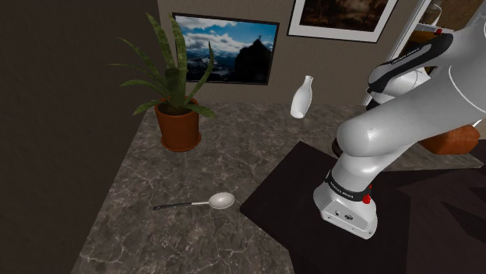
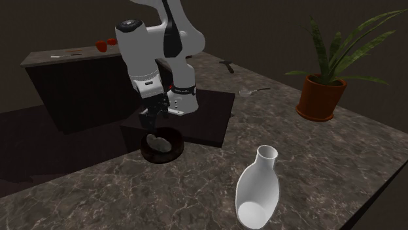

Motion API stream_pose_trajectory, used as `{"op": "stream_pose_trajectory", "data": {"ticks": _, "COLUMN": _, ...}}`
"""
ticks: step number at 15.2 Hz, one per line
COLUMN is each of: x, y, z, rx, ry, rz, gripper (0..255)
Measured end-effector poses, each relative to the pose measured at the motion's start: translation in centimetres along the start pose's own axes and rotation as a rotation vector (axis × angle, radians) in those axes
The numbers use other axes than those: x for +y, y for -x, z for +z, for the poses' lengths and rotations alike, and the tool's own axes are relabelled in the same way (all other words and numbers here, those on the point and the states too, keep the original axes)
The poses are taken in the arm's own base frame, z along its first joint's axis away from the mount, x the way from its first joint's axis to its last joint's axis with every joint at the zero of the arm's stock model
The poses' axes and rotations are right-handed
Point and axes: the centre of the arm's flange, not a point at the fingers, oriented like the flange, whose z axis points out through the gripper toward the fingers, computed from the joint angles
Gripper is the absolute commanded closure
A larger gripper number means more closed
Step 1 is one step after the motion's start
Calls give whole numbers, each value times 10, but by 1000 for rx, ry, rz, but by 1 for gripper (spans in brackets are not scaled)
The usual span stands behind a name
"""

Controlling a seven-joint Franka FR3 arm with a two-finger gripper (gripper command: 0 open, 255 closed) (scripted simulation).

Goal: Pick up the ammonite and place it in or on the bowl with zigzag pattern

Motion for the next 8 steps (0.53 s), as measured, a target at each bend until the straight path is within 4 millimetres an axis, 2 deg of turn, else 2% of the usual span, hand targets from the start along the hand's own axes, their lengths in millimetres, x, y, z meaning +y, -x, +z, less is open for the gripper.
{"op": "stream_pose_trajectory", "data": {"ticks": 3, "x": 0, "y": 0, "z": 0, "rx": 0, "ry": 0, "rz": 0, "gripper": 0}}
{"op": "stream_pose_trajectory", "data": {"ticks": 8, "x": 1, "y": 1, "z": -44, "rx": 1, "ry": 1, "rz": 0, "gripper": 0}}
